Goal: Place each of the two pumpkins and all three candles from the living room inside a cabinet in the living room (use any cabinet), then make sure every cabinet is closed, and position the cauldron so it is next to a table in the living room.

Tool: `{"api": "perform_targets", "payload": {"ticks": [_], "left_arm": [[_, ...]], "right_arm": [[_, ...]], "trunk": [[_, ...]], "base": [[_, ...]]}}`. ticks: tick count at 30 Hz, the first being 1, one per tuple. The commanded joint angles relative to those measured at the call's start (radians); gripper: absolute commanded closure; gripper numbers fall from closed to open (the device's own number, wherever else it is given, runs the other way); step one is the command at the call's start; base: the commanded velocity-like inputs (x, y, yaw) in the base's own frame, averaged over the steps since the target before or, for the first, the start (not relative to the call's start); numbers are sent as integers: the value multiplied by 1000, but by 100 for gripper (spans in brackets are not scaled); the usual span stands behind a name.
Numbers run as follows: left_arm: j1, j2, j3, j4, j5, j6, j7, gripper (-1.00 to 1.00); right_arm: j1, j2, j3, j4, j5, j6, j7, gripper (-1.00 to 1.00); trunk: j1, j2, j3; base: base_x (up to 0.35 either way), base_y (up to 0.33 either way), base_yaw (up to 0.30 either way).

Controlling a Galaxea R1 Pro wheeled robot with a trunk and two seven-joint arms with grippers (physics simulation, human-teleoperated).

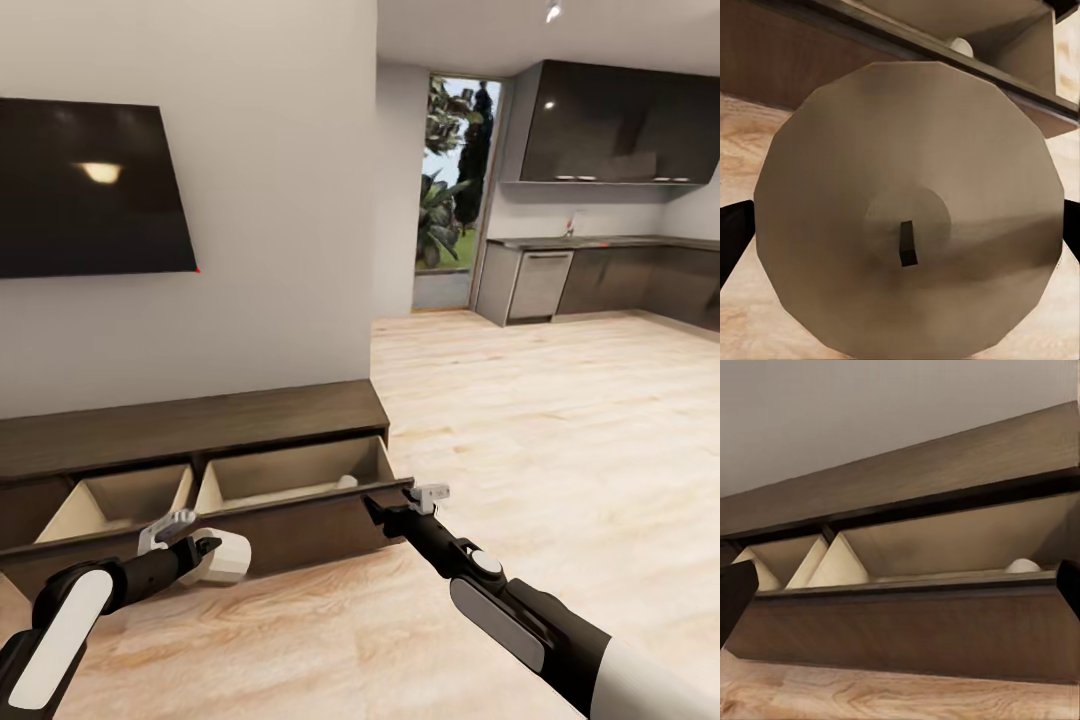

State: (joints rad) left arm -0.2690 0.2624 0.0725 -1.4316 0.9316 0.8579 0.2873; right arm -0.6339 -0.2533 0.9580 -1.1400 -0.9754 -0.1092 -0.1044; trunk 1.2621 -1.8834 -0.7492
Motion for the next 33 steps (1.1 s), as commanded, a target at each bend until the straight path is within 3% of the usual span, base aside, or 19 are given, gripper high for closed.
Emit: {"api": "perform_targets", "payload": {"ticks": [1,6,13,33], "left_arm": [[-1,0,0,-1,12,3,10,100],[-1,0,0,-1,12,4,9,100],[-1,0,1,-1,11,4,6,100],[-1,1,4,-9,10,13,9,100]], "right_arm": [[-1,-1,5,-1,-11,-8,-6,-100],[-1,-1,5,-1,-10,-9,-5,-100],[-1,-1,5,-1,-11,-10,-5,-100],[-1,-1,4,15,-11,-14,-7,-100]], "trunk": [[0,0,-1],[0,0,-1],[0,0,-1],[-76,140,62]], "base": [[304,-178,266],[305,-179,236],[122,-74,30],[2,-1,0]]}}
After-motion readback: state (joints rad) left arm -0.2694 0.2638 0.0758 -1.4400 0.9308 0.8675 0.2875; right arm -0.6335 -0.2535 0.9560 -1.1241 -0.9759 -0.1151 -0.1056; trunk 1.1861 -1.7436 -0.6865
